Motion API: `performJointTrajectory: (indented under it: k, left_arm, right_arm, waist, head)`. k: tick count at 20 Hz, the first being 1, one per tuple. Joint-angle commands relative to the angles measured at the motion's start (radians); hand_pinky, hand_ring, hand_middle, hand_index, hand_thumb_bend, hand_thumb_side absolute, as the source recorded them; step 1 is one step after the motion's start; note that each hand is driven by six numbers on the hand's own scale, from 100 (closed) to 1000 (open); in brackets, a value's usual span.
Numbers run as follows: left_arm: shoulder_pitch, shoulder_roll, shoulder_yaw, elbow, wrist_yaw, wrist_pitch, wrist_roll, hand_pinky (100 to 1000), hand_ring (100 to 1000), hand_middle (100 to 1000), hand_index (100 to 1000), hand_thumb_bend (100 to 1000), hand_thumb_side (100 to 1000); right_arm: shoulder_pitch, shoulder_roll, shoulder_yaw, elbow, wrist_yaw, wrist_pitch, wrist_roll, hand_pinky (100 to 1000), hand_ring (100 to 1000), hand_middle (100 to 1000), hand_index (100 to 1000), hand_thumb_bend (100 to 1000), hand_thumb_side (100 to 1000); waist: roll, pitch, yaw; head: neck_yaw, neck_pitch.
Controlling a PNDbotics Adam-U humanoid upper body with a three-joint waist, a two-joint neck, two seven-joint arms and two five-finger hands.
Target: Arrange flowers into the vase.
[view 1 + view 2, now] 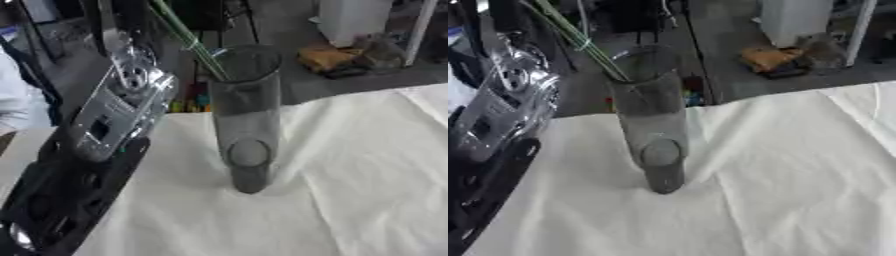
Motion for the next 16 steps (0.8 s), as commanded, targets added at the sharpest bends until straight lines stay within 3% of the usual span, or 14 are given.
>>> performJointTrajectory:
  k: [1,4,16]
  left_arm:
    - [-0.012,0.033,-0.001,-0.003,0.002,0.017,-0.038,100,100,100,105,219,716]
    - [-0.01,0.036,-0.008,-0.002,0.01,0.044,-0.085,100,106,100,142,236,735]
    - [-0.007,0.049,-0.012,-0.021,-0.006,0.164,-0.229,100,292,114,283,123,808]
  right_arm:
    - [-0.004,-0.009,-0.004,-0.016,0.004,0.0,0.001,854,864,556,925,100,914]
    - [-0.003,-0.008,-0.004,-0.016,0.004,0.002,0.002,854,864,556,925,100,912]
    - [0.003,-0.004,-0.003,-0.016,0.01,0.013,0.006,856,865,552,927,100,913]
  waist:
    - [-0.008,-0.025,0.002]
    - [-0.009,-0.025,0.005]
    - [-0.007,-0.031,0.015]
  head:
    - [-0.002,-0.002]
    - [-0.002,0.001]
    - [-0.005,0.006]
